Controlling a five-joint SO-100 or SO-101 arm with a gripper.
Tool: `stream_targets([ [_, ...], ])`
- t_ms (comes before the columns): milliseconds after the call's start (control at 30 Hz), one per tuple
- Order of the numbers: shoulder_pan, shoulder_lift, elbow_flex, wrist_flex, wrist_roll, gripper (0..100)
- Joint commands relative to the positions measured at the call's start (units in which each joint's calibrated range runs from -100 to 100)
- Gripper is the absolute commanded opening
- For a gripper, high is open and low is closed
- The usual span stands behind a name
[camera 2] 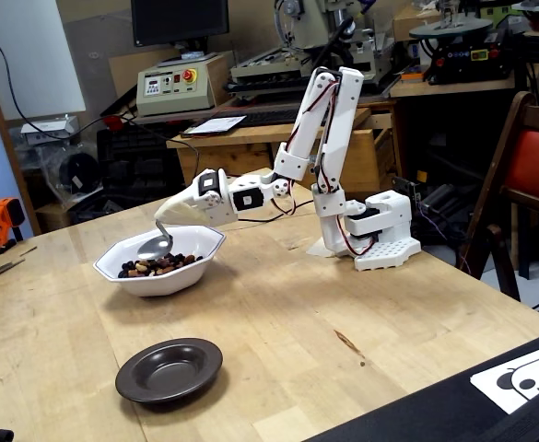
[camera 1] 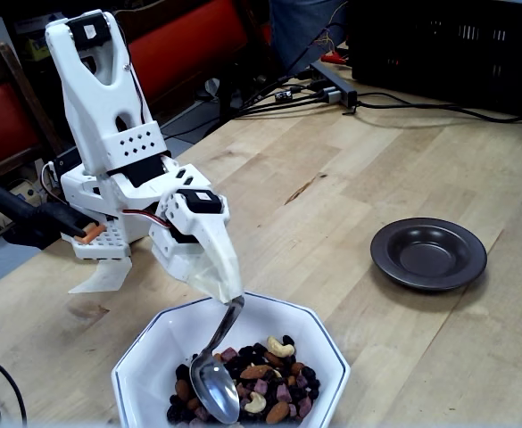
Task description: Use spoon to transfer food from the white bowl to brown plate
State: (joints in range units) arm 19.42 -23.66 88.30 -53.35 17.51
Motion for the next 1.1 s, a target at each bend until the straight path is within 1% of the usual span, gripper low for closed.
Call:
stream_targets([
  [0, -0.1, 4.0, -3.5, -7.0, 0.4, 3],
  [67, 0.0, 6.1, -3.5, -8.7, 2.2, 3],
  [200, 0.0, 7.5, -3.5, -10.0, 7.7, 3],
  [267, 0.0, 7.5, -3.5, -10.0, 9.2, 3],
  [467, -0.1, 8.2, -2.8, -10.0, 9.9, 3],
  [733, -0.2, 7.8, 4.4, -10.0, 9.7, 2],
  [933, -0.3, 8.2, 5.0, -10.0, 9.5, 2],
  [1067, -4.3, 8.2, 5.4, -10.0, 9.4, 2],
])
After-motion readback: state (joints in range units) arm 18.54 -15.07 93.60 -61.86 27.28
